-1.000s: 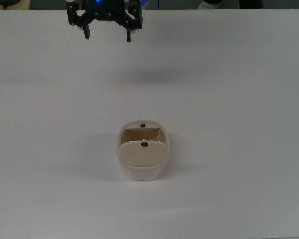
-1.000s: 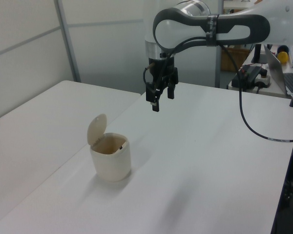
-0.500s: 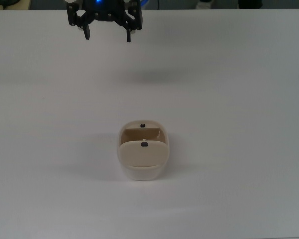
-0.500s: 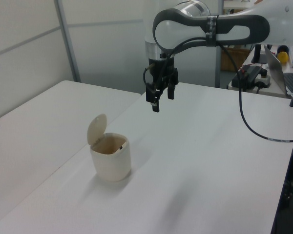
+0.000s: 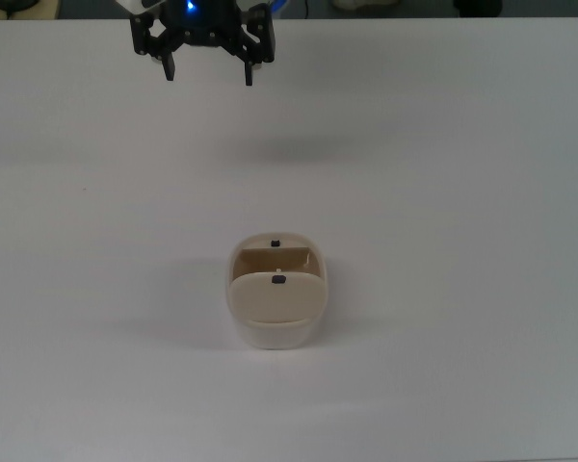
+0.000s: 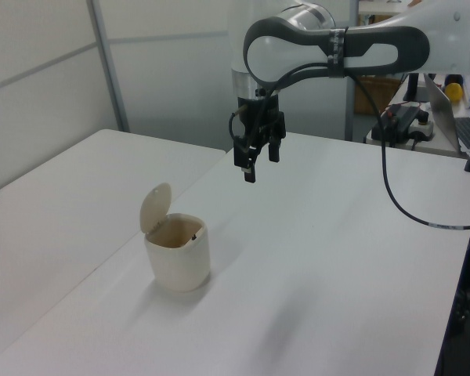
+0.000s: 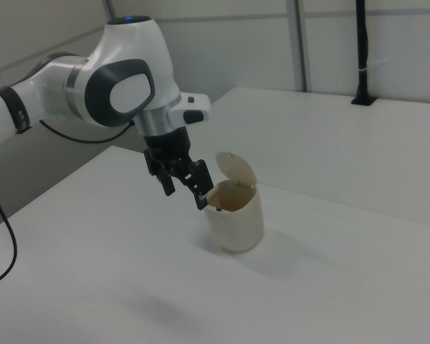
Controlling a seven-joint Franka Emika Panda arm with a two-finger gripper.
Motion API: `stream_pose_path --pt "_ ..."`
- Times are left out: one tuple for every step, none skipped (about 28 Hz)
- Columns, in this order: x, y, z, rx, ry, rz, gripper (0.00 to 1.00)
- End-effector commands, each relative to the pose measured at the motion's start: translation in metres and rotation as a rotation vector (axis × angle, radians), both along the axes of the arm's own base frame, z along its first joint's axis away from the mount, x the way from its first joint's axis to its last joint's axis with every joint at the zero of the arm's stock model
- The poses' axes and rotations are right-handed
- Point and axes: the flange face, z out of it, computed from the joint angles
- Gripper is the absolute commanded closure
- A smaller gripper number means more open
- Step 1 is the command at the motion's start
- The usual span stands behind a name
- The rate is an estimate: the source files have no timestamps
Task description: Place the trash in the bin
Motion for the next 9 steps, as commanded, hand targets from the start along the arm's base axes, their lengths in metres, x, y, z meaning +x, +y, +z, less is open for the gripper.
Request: stream_pose_path --pt "0.0010 -0.0027 -0.0040 0.005 0.000 0.007 0.00" --pt "0.0009 -0.0036 -0.0047 0.005 0.002 0.005 0.00" --pt "0.0009 -0.0036 -0.0047 0.005 0.002 0.005 0.00" --pt "0.0009 -0.0063 -0.0047 0.005 0.002 0.001 0.00" --pt "0.0010 -0.0080 -0.0040 0.007 0.000 -0.002 0.00" --pt "0.0009 -0.0090 -0.0040 0.005 0.000 -0.004 0.00" --pt "0.0009 -0.0090 -0.0040 0.005 0.000 -0.004 0.00" --pt "0.0008 -0.0098 -0.0047 0.006 0.001 -0.005 0.00" --pt "0.0009 -0.0089 -0.0040 0.007 0.000 -0.004 0.00"
